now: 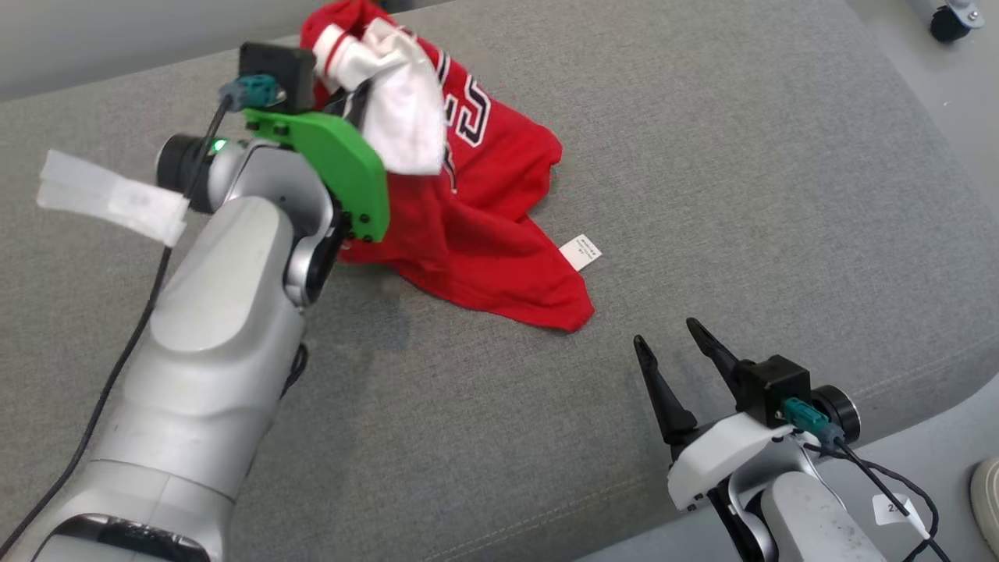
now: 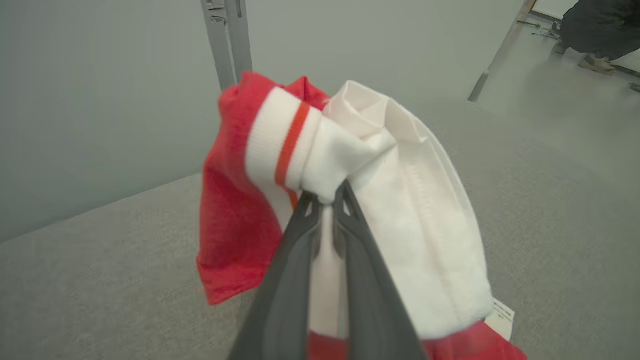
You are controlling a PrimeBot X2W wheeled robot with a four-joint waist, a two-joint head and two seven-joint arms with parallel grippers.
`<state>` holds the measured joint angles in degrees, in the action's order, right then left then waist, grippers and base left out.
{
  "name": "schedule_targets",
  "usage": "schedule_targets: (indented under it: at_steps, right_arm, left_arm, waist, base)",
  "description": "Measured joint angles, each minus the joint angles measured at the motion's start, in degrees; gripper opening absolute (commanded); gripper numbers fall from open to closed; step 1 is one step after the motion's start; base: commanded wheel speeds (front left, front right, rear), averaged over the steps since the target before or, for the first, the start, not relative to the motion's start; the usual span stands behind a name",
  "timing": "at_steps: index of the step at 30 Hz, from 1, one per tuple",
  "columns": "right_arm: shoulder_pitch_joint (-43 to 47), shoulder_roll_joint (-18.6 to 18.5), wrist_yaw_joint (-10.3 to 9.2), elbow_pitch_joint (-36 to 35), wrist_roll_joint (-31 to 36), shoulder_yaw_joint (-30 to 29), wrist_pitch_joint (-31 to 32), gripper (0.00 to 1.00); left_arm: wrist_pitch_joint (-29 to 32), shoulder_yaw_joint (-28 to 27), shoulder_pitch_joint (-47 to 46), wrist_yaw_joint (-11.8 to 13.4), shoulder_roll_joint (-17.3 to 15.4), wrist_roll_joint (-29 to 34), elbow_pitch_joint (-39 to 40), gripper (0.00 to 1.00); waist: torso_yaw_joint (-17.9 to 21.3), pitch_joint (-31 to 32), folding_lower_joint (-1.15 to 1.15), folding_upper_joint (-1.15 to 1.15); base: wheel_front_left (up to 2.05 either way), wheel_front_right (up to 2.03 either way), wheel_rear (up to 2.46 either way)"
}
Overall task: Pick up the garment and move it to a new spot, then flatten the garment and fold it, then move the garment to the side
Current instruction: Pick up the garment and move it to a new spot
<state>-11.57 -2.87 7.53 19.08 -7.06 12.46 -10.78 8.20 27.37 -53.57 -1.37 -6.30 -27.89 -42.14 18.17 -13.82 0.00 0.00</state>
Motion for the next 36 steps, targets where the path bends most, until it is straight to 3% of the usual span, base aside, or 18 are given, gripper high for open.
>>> schedule_targets:
  at_steps: [1, 2, 3, 13, 22, 29, 34, 36]
  right_arm:
    - [-0.3, 0.0, 0.0, 0.1, 0.0, 0.1, -0.1, 1.0]
    - [-0.6, 0.0, 0.0, 0.3, 0.0, 0.2, -0.2, 1.0]
    - [-0.8, 0.0, 0.0, 0.4, 0.0, 0.3, -0.2, 1.0]
    - [-0.9, 0.0, 0.0, 1.8, 0.3, -0.3, -0.3, 1.0]
    - [0.6, 0.0, 0.0, 1.6, 1.7, -1.2, 0.9, 1.0]
    - [2.2, 0.0, 0.0, 0.4, 2.2, -1.4, 2.2, 1.0]
    - [3.4, 0.0, 0.0, -0.3, 2.8, -1.5, 2.7, 1.0]
    - [3.5, 0.0, 0.0, -0.5, 2.8, -1.7, 2.9, 1.0]
  left_arm:
    - [-0.7, 0.0, 0.4, 0.0, -0.6, 0.2, -1.0, 0.0]
    - [-1.9, -0.1, 0.7, 0.1, -1.2, 0.4, -1.9, 0.47]
    - [-3.0, -0.1, 0.8, 0.4, -1.6, 0.8, -2.9, 1.0]
    - [-8.4, -1.7, 2.7, 0.0, -1.7, -0.9, -10.6, 1.0]
    - [-11.8, -0.2, 7.0, -2.2, 0.1, -1.8, -10.4, 1.0]
    - [-13.7, 2.8, 12.6, -2.4, 0.9, -0.7, -8.8, 1.0]
    - [-15.1, 4.3, 16.6, -2.1, 1.8, -0.7, -7.6, 1.0]
    - [-17.6, 4.0, 18.2, -0.7, 2.0, -0.8, -6.4, 1.0]
  waist:
    - [-0.2, -0.1, 0.0, 0.0]
    - [-0.5, -0.2, 0.0, 0.0]
    - [-0.7, -0.2, 0.0, 0.0]
    - [-3.4, 0.7, 0.0, 0.0]
    - [-5.8, 3.9, 0.0, 0.0]
    - [-7.5, 6.7, 0.0, 0.0]
    - [-7.6, 7.6, 0.0, 0.0]
    - [-7.3, 7.7, 0.0, 0.0]
  base:
    - [0.0, 0.0, 0.0]
    - [0.0, 0.0, 0.0]
    - [0.0, 0.0, 0.0]
    - [0.0, 0.0, 0.0]
    - [0.0, 0.0, 0.0]
    - [0.0, 0.0, 0.0]
    - [0.0, 0.0, 0.0]
    - [0.0, 0.0, 0.0]
